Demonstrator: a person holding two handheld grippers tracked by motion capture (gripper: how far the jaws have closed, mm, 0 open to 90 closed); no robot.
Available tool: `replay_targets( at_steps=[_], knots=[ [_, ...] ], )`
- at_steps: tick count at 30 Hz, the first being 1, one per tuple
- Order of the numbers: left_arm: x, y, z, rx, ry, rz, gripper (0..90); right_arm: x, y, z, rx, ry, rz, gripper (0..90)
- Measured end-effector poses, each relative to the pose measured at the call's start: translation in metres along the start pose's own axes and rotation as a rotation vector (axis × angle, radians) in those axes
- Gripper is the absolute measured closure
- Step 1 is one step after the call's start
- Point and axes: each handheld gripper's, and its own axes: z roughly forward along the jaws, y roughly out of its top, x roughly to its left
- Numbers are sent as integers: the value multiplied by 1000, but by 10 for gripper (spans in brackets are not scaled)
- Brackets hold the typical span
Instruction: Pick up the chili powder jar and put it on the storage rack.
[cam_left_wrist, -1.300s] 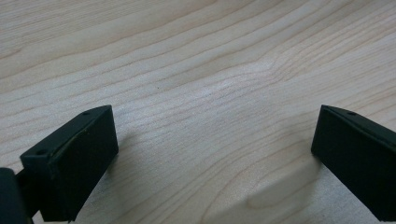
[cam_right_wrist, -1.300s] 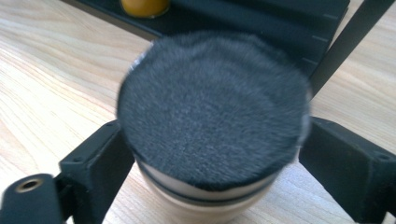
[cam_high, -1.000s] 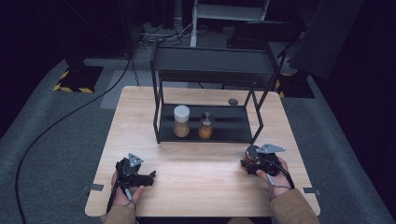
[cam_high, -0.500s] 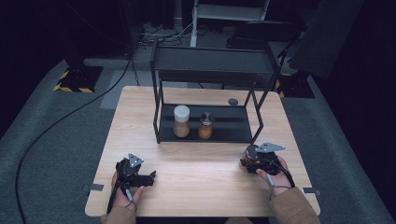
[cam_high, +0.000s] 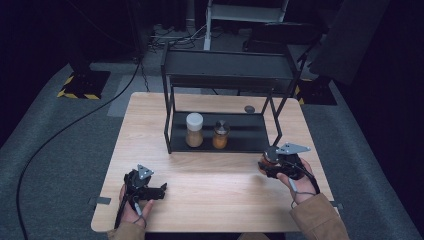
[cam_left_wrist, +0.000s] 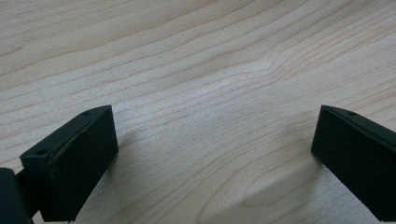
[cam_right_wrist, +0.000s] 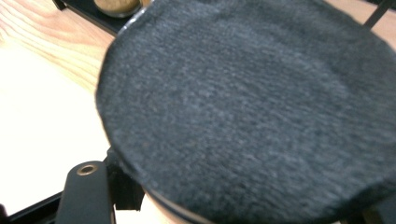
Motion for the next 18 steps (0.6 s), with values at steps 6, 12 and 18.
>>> replay_targets(
  at_steps=[6,12,18],
  knots=[
    [0,0,0,0,-1,2,3,0,12,-4,-12,2,-10,319],
    [0,0,0,0,-1,2,3,-3,24,-6,-20,6,-11,319],
    [0,0,0,0,0,2,2,-5,36,-10,-27,5,-10,319]
  ],
)
